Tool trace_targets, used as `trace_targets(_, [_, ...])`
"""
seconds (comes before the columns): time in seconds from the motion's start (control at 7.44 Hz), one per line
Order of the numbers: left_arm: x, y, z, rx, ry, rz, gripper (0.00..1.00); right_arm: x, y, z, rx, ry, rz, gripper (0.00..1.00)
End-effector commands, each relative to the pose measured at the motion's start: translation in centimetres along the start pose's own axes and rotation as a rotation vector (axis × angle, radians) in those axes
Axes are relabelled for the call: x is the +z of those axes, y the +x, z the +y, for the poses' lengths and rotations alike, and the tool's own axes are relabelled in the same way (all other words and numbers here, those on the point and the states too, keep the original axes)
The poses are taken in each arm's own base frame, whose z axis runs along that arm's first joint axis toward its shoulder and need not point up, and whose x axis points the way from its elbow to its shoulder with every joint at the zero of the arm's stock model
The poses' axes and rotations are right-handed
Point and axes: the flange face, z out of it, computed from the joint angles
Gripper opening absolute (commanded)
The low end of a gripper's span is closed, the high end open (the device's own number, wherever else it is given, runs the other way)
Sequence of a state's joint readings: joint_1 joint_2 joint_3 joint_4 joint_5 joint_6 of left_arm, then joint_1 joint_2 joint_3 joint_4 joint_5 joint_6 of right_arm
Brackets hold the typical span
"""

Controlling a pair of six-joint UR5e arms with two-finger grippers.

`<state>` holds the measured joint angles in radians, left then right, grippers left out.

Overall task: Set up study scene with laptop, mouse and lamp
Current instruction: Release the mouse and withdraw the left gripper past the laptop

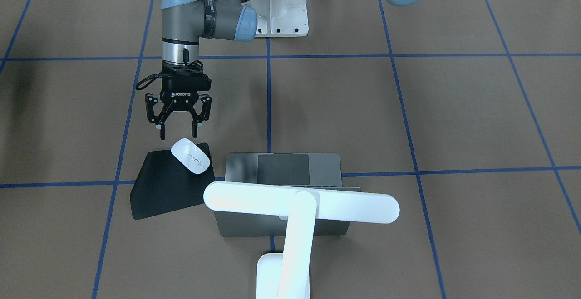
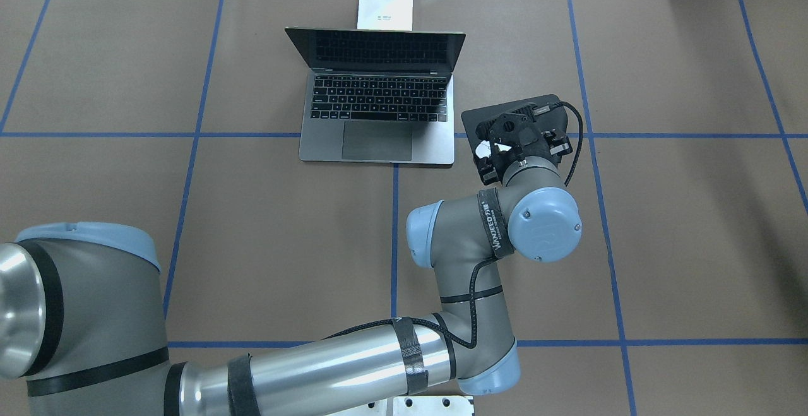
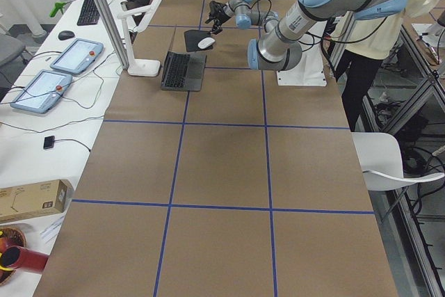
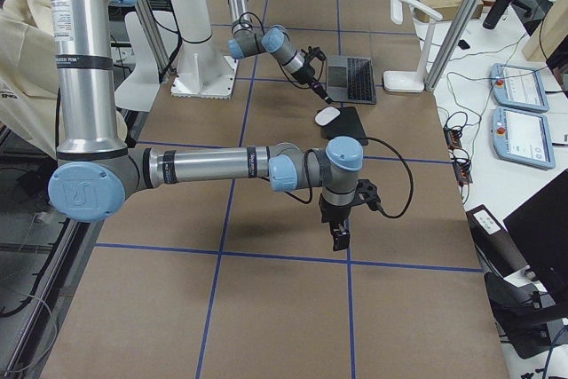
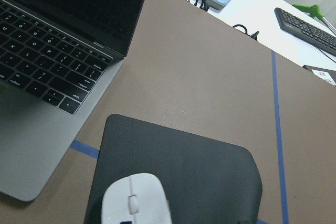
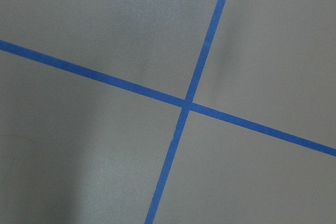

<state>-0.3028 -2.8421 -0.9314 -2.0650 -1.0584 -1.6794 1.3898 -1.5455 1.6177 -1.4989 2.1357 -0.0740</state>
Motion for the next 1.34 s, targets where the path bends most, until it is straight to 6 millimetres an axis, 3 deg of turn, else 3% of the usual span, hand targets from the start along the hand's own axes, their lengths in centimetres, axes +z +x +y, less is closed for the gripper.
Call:
trace_targets(0.0, [-0.2,-1.2,-1.3,0.085,-0.016,0.004,0.85,1.0,0.5,0.2,0.012,-0.02,-0.007,1.0])
trace_targets(0.13, [0.3,-4.2,-1.7,0.097,-0.084,-0.029,0.85,1.6,1.0,0.0,0.022,-0.033,-0.008,1.0])
trace_targets(0.4, [-2.7,-8.2,-5.5,0.145,-0.234,-0.081,0.88,2.5,1.5,0.2,0.034,-0.05,-0.009,1.0])
trace_targets(0.67, [-3.1,-13.0,-11.8,0.224,-0.341,-0.148,0.89,2.6,1.5,0.2,0.037,-0.053,-0.016,1.0])
trace_targets(1.21, [-2.2,-26.8,-25.6,0.357,-0.491,-0.233,0.96,2.6,1.2,0.0,0.09,-0.048,-0.066,1.0])
